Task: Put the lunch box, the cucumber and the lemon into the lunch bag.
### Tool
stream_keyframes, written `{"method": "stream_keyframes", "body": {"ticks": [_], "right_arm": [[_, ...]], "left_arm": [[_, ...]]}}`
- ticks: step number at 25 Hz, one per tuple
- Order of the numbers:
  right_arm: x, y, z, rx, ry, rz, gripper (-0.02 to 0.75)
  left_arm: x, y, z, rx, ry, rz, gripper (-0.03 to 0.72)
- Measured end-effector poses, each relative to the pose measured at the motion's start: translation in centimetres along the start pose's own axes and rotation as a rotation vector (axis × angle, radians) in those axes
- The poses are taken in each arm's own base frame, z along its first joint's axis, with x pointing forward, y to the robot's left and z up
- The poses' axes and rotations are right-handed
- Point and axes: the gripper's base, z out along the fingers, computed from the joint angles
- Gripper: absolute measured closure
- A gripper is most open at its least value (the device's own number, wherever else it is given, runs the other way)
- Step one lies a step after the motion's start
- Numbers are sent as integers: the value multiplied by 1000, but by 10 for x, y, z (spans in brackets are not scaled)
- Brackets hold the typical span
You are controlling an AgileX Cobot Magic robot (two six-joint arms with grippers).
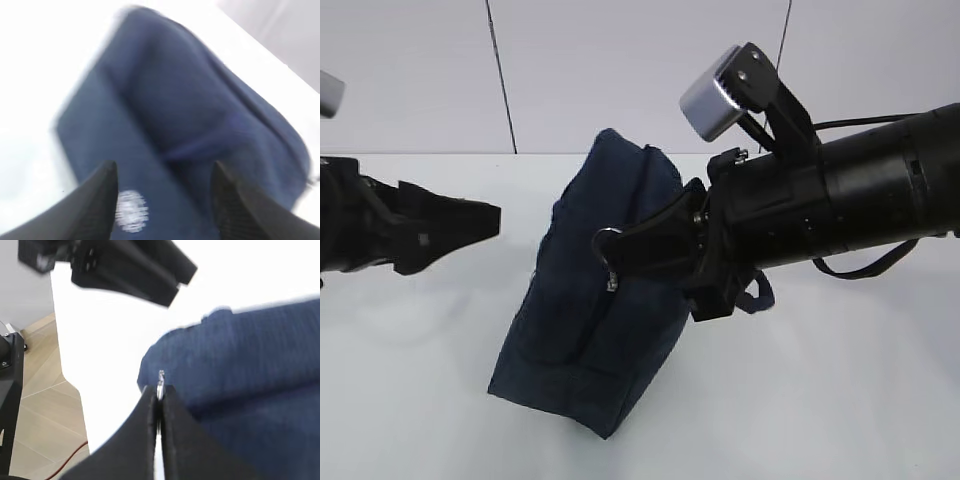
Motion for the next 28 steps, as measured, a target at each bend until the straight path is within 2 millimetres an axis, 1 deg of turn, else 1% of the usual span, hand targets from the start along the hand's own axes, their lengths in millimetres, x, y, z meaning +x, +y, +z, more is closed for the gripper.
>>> {"method": "stream_keyframes", "body": {"ticks": [2, 4, 9, 14, 18, 24, 28], "right_arm": [[-1, 0, 0, 0, -1, -1, 730], [-1, 0, 0, 0, -1, -1, 730], [-8, -2, -1, 10, -18, -17, 730], [-15, -6, 1, 14, -26, -34, 730], [-16, -7, 2, 14, -28, -35, 730], [-16, -7, 2, 9, -29, -36, 730], [-16, -7, 3, 1, -35, -24, 730]], "left_arm": [[-4, 2, -5, -17, -23, 1, 259], [-5, -2, -8, 11, -25, 24, 259], [2, -10, -9, 105, 46, 87, 259], [9, -12, -10, 127, 114, 128, 259], [11, -11, -9, 123, 140, 100, 259], [19, -9, -2, 149, 205, 44, 259], [22, -18, 1, 170, 219, 64, 259]]}}
